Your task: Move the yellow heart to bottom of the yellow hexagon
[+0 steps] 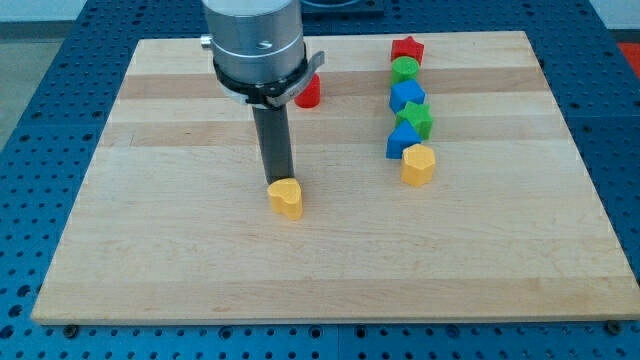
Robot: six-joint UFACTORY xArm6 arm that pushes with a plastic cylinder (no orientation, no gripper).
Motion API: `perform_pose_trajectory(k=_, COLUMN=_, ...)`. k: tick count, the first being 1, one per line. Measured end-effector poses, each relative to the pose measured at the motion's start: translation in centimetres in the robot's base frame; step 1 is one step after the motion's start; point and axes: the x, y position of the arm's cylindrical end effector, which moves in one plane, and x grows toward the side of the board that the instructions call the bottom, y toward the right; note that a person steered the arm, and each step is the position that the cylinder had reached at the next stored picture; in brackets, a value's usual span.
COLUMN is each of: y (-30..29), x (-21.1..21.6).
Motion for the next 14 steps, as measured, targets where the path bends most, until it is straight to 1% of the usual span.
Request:
perform_pose_trajectory(k=1, y=-1.5, x=0.1)
perform_pose_trajectory(k=2, y=-1.7, x=2.6)
perform_pose_trajectory(k=3, y=-1.7, x=3.7)
perform_pose_trajectory(k=4, y=-2.5, x=3.9)
perform_pose_trajectory(k=5, y=-3.3, x=6.1)
perform_pose_trajectory(k=6, y=-3.3, x=6.3)
perform_pose_trajectory(k=7, y=-2.1, x=5.8)
perform_pose_trajectory(k=9, y=5.8, x=5.2)
perform_pose_trajectory(k=10, y=6.0, x=4.7)
perform_pose_trajectory(k=11, y=3.9, x=4.7)
perform_pose_trajectory(k=14, y=4.0, x=2.1)
